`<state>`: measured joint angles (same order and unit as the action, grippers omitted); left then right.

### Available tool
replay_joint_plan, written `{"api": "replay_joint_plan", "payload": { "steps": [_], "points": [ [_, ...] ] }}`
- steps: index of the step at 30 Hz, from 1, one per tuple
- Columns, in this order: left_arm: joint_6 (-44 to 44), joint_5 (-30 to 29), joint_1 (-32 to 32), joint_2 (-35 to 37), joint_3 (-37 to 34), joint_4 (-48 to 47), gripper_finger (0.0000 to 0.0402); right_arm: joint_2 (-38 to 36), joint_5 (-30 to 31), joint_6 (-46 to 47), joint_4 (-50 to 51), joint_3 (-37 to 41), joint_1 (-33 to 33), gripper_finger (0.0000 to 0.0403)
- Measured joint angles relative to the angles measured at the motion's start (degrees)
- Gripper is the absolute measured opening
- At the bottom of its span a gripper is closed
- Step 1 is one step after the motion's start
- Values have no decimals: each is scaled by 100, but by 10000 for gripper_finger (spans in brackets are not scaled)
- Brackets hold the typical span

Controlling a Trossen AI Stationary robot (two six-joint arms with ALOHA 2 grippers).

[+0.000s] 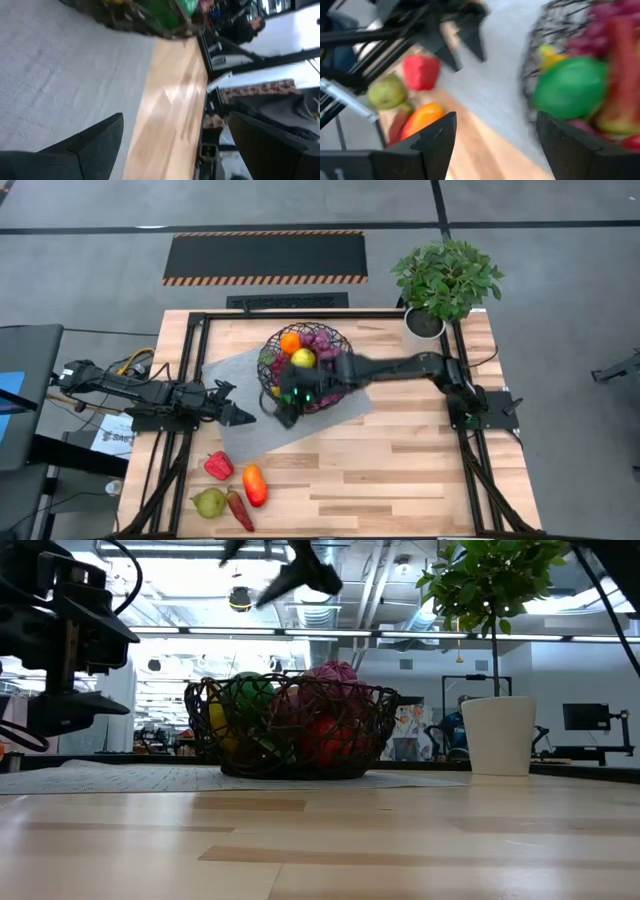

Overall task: Build produce basket
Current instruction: Put the red mango into the wired basket

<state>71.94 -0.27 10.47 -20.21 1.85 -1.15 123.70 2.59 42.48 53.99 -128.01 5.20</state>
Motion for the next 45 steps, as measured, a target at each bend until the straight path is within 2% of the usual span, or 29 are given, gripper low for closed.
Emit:
{"api": "replay_joint_plan", "payload": {
  "steps": [6,8,14,19,23,28,31,33,35,42,45],
  "points": [
    [142,885,44,0,-1,44,346,77,897,359,-252,84,704,291],
    [232,1072,135,-2,1,65,346,197,1022,408,-486,192,856,291],
    [532,1014,563,-11,68,8,346,765,934,402,-678,271,1188,291],
    [566,806,918,-160,922,-332,346,1198,450,436,-1192,275,1332,291],
    [256,721,1198,-392,2096,-1501,346,1213,298,724,-1469,269,1365,291],
    [-253,182,1640,-967,3804,-4122,345,1237,807,1009,-1903,262,1383,291],
    [-128,-317,1953,-1443,4455,-5617,345,1344,1001,1198,-2252,254,1376,291],
    [89,-480,2169,-1744,4670,-6222,345,1494,1019,1352,-2534,255,1382,291],
    [284,-494,2394,-2021,4681,-6554,345,1650,1007,1588,-2749,257,1397,291],
    [764,-471,3356,-2890,4644,-6405,345,1919,920,1901,-3083,268,1539,291],
    [1277,-482,3881,-3159,4644,-6357,345,1902,961,1761,-3197,262,1600,291]
  ]
}}
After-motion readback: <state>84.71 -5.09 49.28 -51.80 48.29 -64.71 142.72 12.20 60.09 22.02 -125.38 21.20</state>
